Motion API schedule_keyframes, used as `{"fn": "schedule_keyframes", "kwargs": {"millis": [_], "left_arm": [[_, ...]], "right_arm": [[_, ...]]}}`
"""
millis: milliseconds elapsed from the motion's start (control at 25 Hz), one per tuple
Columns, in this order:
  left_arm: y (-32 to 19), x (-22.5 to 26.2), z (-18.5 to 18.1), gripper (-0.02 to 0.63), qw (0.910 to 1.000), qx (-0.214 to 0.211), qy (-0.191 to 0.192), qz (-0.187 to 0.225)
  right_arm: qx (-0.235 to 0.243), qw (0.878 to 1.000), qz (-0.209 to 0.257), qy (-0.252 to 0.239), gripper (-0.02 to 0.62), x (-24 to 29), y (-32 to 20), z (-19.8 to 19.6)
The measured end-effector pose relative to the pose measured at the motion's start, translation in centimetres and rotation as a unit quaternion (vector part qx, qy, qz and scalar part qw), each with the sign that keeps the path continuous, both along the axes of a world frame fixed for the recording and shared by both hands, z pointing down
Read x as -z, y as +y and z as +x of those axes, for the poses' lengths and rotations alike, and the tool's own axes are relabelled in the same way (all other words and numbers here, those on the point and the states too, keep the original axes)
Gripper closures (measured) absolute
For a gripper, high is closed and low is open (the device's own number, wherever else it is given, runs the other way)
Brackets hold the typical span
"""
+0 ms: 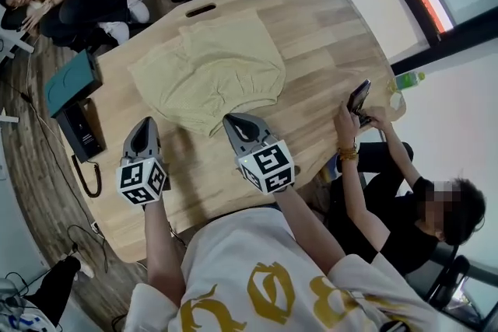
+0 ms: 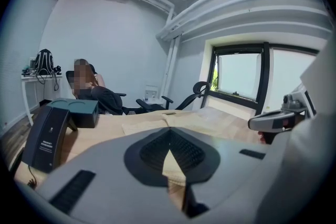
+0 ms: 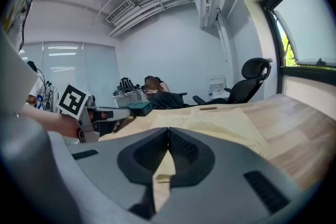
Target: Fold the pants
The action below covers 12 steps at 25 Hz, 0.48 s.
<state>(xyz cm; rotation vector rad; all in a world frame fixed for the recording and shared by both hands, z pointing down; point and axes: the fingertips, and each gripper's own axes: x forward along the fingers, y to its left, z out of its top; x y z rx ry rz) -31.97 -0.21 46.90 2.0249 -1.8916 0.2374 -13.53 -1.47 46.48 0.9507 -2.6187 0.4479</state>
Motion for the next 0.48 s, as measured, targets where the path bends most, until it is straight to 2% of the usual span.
{"fn": "schedule_keyframes", "kwargs": {"millis": [480], "left_arm": [[0.2,-3.3,-1.2,0.598,0.9990,0.021,0.015,-0.036]], "right_arm": [[0.020,0.999,-0.045,0.012,0.589,-3.2,0.7,-0.3]]}}
